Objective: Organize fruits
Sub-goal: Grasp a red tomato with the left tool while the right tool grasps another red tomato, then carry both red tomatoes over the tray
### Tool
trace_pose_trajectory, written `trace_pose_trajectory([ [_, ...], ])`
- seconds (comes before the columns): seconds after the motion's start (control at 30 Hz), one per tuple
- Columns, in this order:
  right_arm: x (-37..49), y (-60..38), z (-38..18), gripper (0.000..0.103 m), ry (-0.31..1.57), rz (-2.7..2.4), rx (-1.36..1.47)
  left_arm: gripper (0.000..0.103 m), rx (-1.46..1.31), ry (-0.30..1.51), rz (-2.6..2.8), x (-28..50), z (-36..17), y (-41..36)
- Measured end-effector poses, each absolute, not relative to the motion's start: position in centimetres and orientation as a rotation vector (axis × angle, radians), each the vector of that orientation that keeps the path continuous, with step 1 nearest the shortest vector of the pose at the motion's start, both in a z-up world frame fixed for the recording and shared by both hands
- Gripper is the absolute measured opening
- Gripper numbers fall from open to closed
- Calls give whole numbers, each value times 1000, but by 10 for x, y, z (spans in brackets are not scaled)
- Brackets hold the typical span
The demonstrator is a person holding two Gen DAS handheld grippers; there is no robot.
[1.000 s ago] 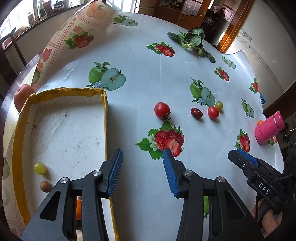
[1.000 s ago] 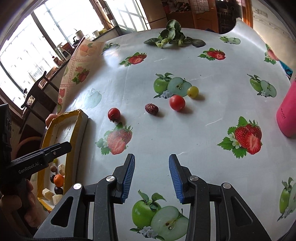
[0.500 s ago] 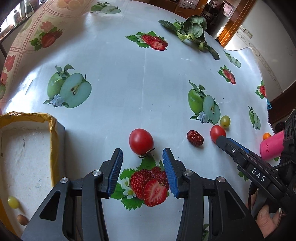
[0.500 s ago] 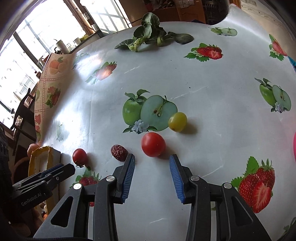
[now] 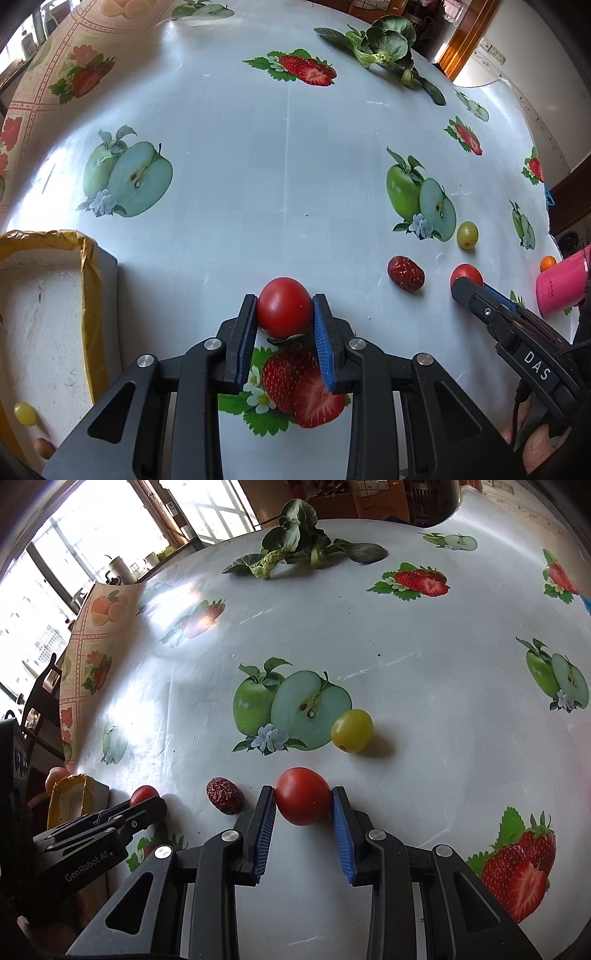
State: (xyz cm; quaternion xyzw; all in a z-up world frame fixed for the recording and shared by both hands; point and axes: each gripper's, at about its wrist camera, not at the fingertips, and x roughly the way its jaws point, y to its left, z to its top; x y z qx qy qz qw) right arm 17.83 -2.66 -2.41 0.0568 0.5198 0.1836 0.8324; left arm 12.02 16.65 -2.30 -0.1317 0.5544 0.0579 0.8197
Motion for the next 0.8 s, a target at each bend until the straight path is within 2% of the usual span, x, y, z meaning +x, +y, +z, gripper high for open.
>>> trace_pose_trajectory([
  [0.8,55,9,43,31,1042,528,102,27,-267,1094,223,8,37,177],
])
